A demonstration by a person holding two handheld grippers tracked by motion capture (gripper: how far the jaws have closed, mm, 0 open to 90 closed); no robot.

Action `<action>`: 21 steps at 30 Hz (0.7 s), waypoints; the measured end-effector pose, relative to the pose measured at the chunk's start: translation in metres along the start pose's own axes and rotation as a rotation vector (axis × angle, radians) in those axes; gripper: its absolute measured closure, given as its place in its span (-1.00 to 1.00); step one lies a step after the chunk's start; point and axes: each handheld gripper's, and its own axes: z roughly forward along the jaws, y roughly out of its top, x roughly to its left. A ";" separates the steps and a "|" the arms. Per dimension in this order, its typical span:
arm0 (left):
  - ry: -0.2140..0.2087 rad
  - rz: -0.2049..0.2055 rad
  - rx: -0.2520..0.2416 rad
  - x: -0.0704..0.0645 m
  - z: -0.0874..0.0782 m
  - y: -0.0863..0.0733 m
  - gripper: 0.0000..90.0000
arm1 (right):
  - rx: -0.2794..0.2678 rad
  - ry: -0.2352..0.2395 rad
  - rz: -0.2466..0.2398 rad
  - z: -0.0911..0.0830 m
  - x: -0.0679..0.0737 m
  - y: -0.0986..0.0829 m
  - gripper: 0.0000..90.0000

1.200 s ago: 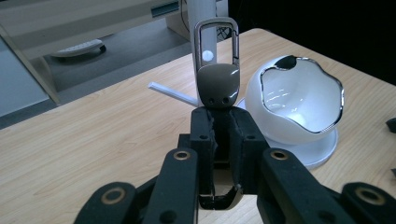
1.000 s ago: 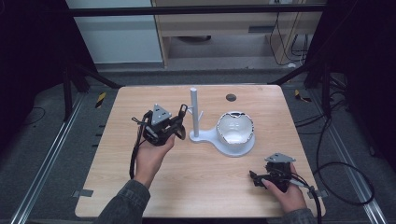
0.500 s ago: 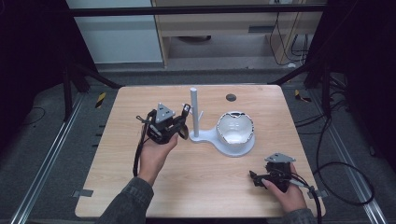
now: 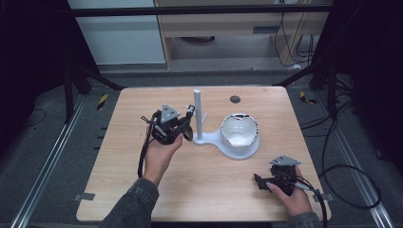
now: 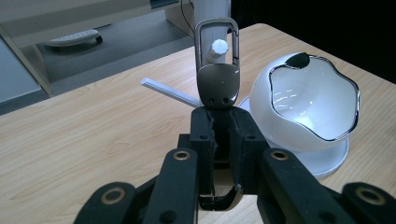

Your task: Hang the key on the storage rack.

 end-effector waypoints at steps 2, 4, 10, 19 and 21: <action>-0.001 -0.001 0.002 0.000 0.001 0.000 0.79 | 0.000 -0.001 0.001 0.000 0.000 0.000 -0.99; 0.001 -0.003 0.006 0.001 0.002 -0.001 0.79 | 0.000 0.000 0.001 0.000 0.000 0.000 -0.99; 0.002 0.000 0.008 0.002 0.003 -0.001 0.79 | -0.001 0.000 -0.001 0.000 0.000 0.000 -0.99; 0.001 0.003 0.003 0.001 0.006 -0.001 0.79 | 0.000 -0.002 0.000 0.000 0.000 0.000 -0.99; 0.002 0.004 0.002 0.001 0.006 -0.001 0.79 | -0.001 -0.001 -0.001 0.000 0.000 0.000 -0.99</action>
